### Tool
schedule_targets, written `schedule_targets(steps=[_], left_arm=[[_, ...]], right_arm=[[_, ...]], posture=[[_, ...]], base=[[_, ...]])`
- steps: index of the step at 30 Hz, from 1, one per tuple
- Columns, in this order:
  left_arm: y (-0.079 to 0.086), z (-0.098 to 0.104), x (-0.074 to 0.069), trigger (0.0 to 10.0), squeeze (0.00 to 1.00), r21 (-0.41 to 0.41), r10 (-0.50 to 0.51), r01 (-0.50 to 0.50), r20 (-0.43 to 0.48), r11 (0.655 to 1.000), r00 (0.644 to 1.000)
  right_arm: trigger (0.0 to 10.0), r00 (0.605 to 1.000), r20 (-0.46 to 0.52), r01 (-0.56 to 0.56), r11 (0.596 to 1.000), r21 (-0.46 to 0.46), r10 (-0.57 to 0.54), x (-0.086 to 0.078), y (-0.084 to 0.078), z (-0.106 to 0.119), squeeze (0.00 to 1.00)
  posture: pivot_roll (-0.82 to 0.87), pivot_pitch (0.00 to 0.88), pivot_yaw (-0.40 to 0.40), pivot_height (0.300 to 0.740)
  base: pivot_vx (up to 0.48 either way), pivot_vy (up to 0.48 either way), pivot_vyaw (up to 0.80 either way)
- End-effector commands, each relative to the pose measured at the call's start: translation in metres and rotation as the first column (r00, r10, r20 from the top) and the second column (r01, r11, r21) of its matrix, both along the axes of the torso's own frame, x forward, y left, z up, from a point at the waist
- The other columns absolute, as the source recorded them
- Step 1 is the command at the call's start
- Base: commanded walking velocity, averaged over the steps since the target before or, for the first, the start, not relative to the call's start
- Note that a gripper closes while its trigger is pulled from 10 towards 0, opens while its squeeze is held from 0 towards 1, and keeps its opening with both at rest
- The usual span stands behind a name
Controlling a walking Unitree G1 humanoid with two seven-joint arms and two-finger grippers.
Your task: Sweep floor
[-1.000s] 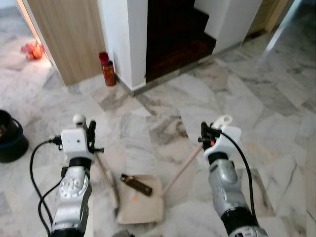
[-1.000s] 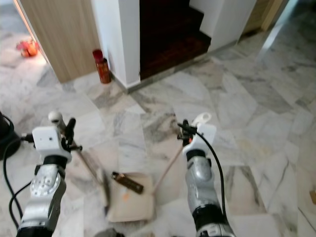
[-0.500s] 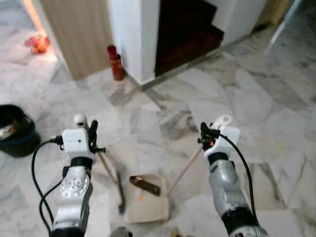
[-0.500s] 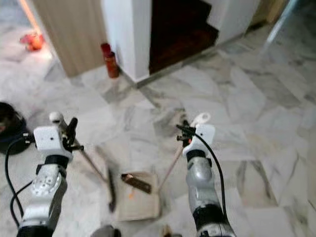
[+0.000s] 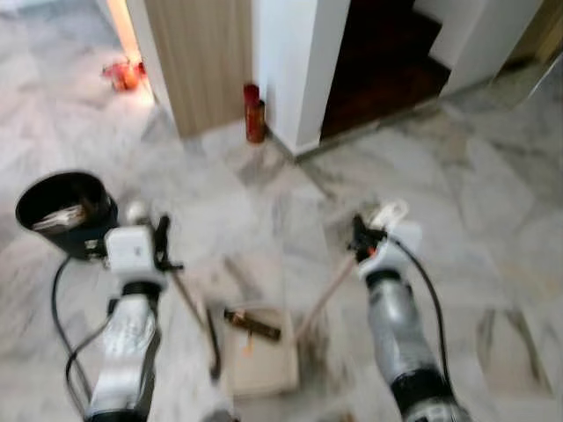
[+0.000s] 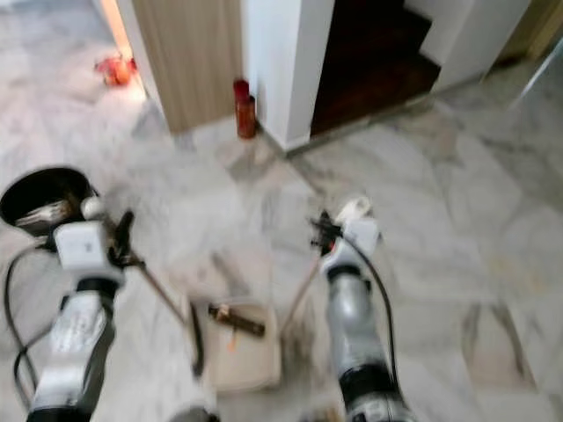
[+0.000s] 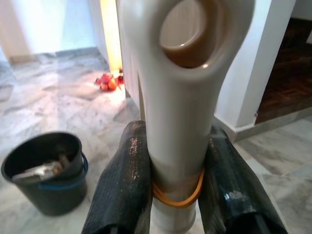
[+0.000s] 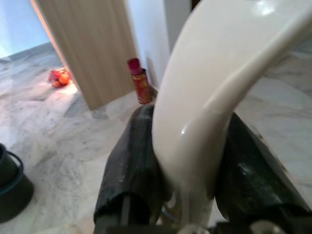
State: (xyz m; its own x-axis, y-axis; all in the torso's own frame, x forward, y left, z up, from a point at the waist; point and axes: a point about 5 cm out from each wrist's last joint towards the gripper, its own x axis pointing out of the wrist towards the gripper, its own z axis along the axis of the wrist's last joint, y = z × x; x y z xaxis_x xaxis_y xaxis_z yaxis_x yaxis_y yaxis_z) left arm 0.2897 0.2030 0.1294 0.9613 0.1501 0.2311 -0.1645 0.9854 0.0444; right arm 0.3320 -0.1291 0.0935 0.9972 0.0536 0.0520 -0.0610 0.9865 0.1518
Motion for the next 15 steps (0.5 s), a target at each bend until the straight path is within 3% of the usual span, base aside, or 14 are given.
schedule_targets(steps=[1,5,15], left_arm=[[-0.0020,0.0065,0.0003,10.0,0.00,0.016,-0.007,0.007,0.029,1.000,1.000],[-0.0020,0.0065,0.0002,10.0,0.00,0.017,-0.005,0.005,0.027,1.000,1.000],[-0.0012,0.0063,0.0000,10.0,0.00,0.017,-0.004,0.004,0.025,1.000,1.000]], right_arm=[[10.0,0.999,0.034,0.020,0.999,0.027,-0.021,0.0008,-0.0046,0.0062,0.00],[10.0,0.999,0.031,0.016,0.999,0.029,-0.017,0.0006,-0.0036,0.0056,0.00],[10.0,0.999,0.028,0.021,0.999,0.045,-0.023,0.0003,-0.0043,0.0051,0.00]], posture=[[0.15,0.144,-0.035,0.740],[0.15,0.145,-0.035,0.740],[0.15,0.150,-0.034,0.740]], base=[[0.000,0.307,0.58],[0.000,0.307,0.60],[0.000,0.312,0.00]])
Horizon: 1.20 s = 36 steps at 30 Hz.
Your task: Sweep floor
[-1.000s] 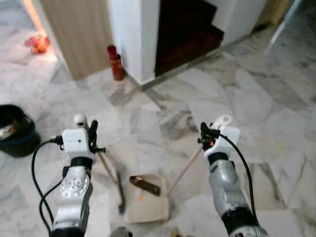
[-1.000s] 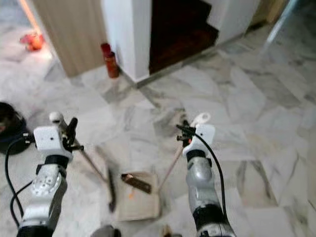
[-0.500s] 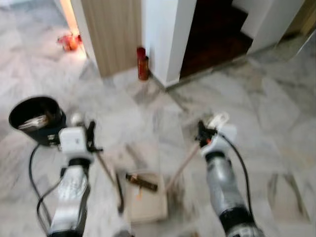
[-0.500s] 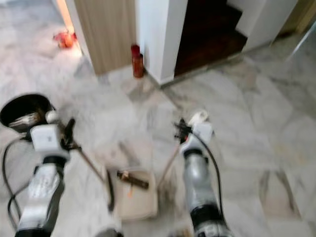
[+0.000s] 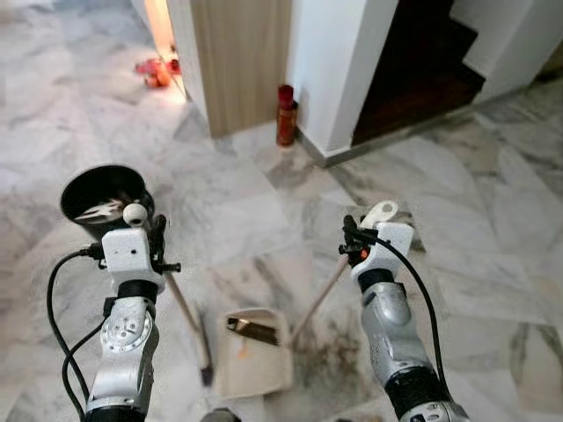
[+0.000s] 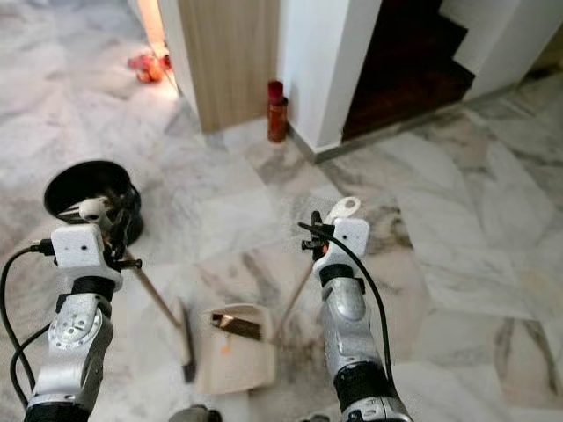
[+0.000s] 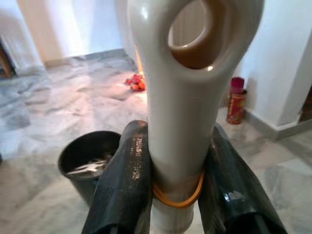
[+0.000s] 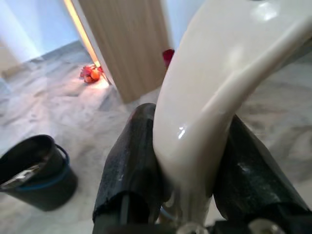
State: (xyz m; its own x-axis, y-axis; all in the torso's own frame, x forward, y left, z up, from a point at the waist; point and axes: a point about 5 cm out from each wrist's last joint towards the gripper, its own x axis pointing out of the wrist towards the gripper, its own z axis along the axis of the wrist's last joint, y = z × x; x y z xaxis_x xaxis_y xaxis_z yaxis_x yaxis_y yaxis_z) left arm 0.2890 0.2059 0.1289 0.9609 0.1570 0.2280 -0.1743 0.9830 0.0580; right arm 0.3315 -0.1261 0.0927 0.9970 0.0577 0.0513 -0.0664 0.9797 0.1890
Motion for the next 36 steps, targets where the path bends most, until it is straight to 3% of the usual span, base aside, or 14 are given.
schedule_targets(steps=[1,30,36], left_arm=[[-0.0040,0.0069,0.0007,10.0,0.00,0.004,-0.014,0.014,0.031,1.000,0.999],[-0.0033,0.0072,0.0007,10.0,0.00,0.007,-0.011,0.011,0.030,1.000,1.000],[-0.0035,0.0070,0.0008,10.0,0.00,0.008,-0.012,0.012,0.028,1.000,1.000]], right_arm=[[10.0,0.999,0.030,0.029,1.000,0.008,-0.029,0.0009,-0.0073,0.0058,0.00],[10.0,0.999,0.034,0.021,1.000,-0.006,-0.021,0.0008,-0.0061,0.0065,0.00],[10.0,0.999,0.034,0.019,1.000,-0.010,-0.019,0.0007,-0.0051,0.0063,0.00]], posture=[[0.15,0.150,-0.034,0.740],[0.15,0.158,-0.034,0.740],[0.16,0.158,-0.033,0.740]], base=[[0.000,0.307,0.00],[0.000,0.313,0.00],[0.000,0.314,0.59]])
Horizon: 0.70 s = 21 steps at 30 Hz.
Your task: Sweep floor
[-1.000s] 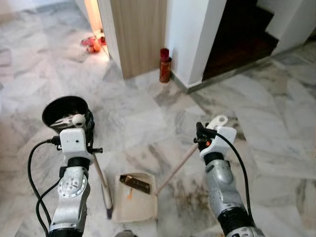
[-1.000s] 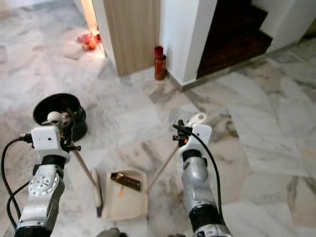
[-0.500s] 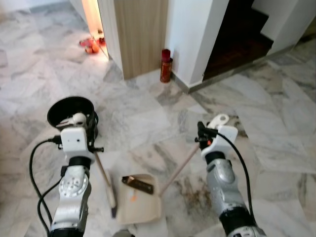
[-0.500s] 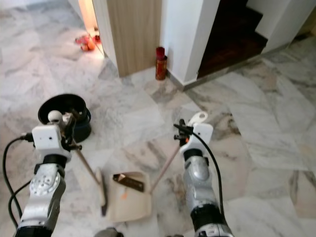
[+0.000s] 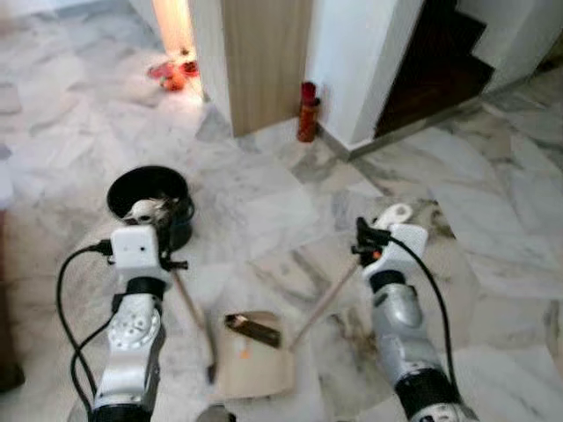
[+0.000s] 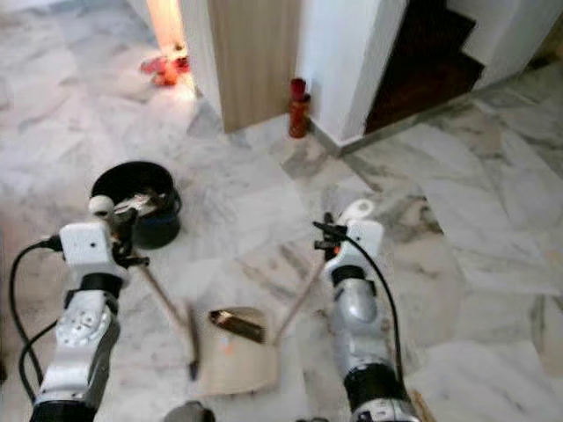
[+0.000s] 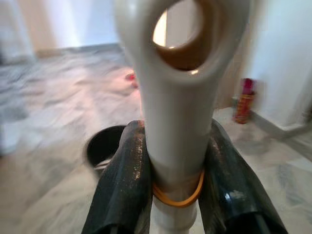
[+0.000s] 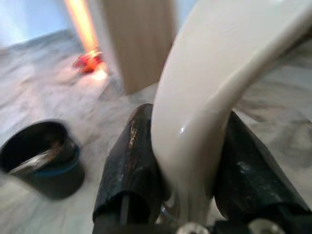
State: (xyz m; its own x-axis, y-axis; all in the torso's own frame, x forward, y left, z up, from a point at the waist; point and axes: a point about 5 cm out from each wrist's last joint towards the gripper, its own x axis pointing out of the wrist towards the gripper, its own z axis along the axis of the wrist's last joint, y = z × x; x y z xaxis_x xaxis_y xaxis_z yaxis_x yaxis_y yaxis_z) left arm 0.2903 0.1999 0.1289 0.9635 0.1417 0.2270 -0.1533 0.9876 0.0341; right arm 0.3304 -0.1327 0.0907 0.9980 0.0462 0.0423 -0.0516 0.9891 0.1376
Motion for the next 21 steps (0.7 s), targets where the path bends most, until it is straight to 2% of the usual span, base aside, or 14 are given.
schedule_targets(steps=[1,13,21], left_arm=[[0.0024,0.0069,-0.0005,10.0,0.00,0.031,0.009,-0.010,0.025,0.999,1.000],[0.0024,0.0072,-0.0006,10.0,0.00,0.031,0.008,-0.009,0.028,0.999,1.000],[0.0001,0.0080,-0.0003,10.0,0.00,0.044,0.000,-0.001,0.031,0.999,1.000]], right_arm=[[10.0,0.999,0.038,0.004,0.999,0.049,-0.006,0.0017,0.0016,0.0080,0.00],[10.0,0.999,0.042,0.004,0.998,0.055,-0.007,0.0026,0.0022,0.0095,0.00],[10.0,0.999,0.047,0.002,0.998,0.063,-0.005,0.0031,0.0027,0.0105,0.00]], posture=[[0.16,0.158,-0.033,0.740],[0.16,0.151,-0.033,0.740],[0.16,0.148,-0.032,0.740]], base=[[0.000,0.315,0.00],[0.000,0.307,0.00],[0.000,0.000,0.00]])
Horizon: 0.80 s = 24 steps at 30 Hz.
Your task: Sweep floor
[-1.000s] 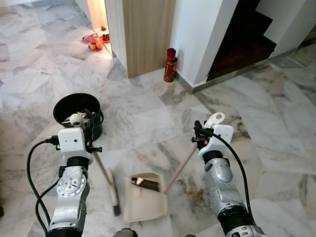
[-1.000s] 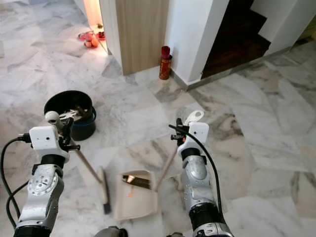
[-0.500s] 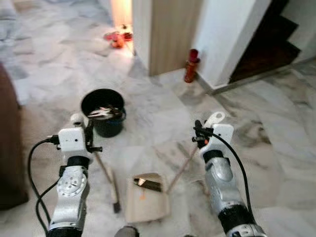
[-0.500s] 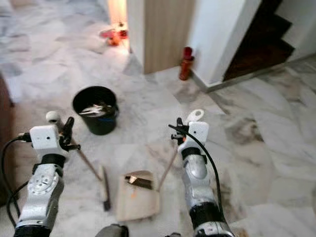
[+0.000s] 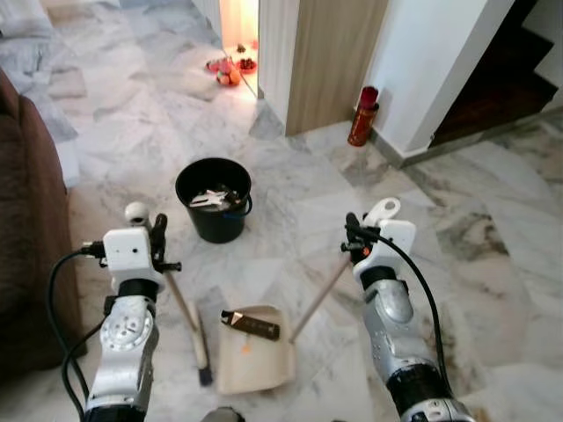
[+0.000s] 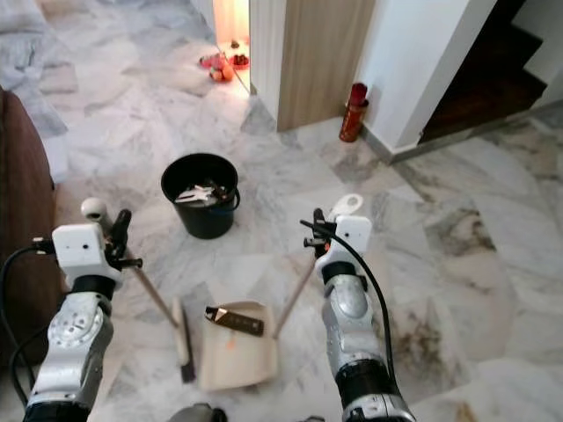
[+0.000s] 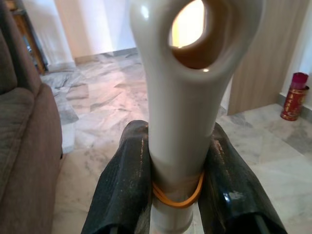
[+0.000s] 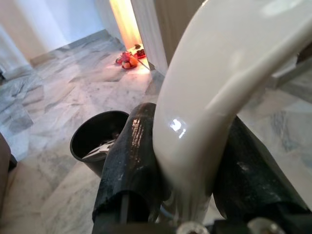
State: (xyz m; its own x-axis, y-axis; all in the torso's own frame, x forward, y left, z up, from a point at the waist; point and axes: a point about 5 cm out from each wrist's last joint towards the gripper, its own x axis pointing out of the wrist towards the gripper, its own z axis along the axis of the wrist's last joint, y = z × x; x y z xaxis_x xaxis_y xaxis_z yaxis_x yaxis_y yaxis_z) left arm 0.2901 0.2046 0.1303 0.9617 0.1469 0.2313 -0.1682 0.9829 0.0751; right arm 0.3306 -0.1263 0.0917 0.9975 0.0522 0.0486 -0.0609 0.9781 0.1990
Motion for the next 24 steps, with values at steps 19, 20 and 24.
schedule_targets(steps=[19,20,24], left_arm=[[-0.0038,0.0056,-0.0004,10.0,0.00,0.003,-0.013,0.013,0.023,1.000,1.000],[-0.0037,0.0056,-0.0004,10.0,0.00,0.003,-0.012,0.012,0.022,1.000,1.000],[-0.0036,0.0055,-0.0004,10.0,0.00,0.003,-0.012,0.012,0.020,1.000,1.000]], right_arm=[[10.0,0.999,0.042,0.006,1.000,-0.015,-0.005,0.0025,-0.0018,0.0089,0.00],[10.0,0.999,0.042,0.007,1.000,-0.015,-0.006,0.0025,-0.0019,0.0089,0.00],[10.0,0.999,0.039,0.010,1.000,-0.011,-0.009,0.0026,-0.0024,0.0087,0.00]], posture=[[0.16,0.157,-0.032,0.740],[0.16,0.158,-0.031,0.740],[0.16,0.158,-0.031,0.740]], base=[[0.000,0.000,0.49],[0.000,0.000,0.77],[0.000,0.000,0.36]])
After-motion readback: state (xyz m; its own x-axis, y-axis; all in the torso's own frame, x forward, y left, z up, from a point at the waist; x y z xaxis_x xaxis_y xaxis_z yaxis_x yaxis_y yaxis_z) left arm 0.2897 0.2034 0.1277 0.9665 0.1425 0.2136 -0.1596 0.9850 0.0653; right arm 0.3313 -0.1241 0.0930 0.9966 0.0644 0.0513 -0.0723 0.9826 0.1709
